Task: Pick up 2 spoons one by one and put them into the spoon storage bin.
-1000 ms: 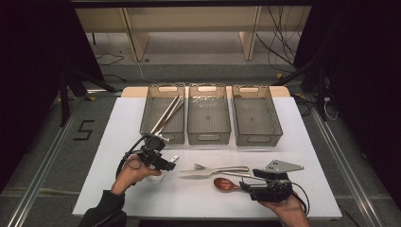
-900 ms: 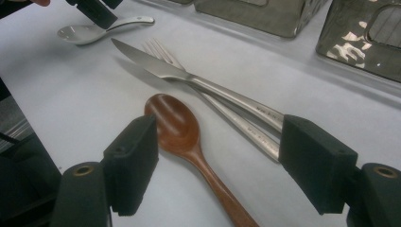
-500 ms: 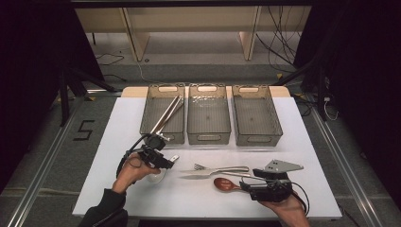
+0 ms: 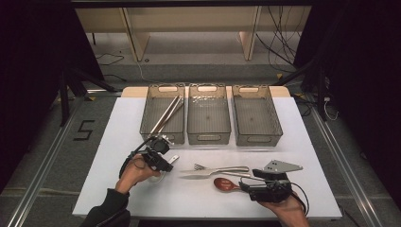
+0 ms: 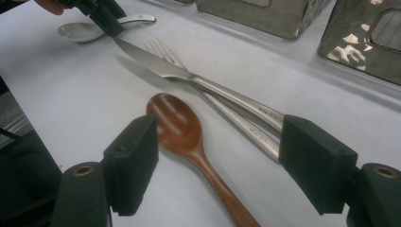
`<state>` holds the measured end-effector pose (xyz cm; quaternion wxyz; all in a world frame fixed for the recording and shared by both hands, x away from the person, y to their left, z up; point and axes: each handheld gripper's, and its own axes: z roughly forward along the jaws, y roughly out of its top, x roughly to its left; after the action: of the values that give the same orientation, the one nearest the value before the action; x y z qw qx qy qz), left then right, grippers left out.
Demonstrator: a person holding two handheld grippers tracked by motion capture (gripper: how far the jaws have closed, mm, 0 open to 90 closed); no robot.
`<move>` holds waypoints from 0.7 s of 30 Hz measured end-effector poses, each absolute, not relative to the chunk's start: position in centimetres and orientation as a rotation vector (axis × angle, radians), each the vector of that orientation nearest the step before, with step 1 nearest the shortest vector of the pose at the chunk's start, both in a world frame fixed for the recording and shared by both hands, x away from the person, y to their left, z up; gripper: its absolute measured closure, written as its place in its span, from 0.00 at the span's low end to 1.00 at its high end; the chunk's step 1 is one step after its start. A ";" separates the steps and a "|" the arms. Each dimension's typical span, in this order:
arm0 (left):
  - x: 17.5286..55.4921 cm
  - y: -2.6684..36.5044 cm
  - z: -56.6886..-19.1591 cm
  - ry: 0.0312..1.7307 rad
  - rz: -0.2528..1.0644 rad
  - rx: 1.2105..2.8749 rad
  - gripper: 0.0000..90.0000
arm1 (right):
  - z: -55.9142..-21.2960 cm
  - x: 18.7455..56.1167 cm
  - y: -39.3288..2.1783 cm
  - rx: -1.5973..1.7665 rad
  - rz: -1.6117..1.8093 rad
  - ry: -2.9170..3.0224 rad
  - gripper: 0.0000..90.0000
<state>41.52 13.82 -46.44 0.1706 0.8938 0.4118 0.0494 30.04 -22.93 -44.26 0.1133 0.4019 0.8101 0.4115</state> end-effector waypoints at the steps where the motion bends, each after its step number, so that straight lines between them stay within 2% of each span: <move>1: 41.5 13.8 -46.4 1.167 0.147 2.540 0.74 | -44.3 30.0 -22.9 1.179 1.205 2.378 0.33; 3: 41.4 13.8 -46.4 1.158 0.149 2.547 0.79 | -44.3 30.0 -22.9 1.178 1.206 2.379 0.33; 6: 41.3 13.8 -46.4 1.141 0.157 2.545 0.81 | -44.3 30.0 -22.9 1.180 1.202 2.379 0.33; 21: 41.2 15.1 -45.4 1.081 0.134 2.445 0.82 | -44.2 29.9 -23.0 1.178 1.203 2.371 0.33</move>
<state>41.23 15.09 -45.38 0.2305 0.8889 0.3930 0.0485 29.95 -23.02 -44.20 0.1166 0.4025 0.8096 0.4110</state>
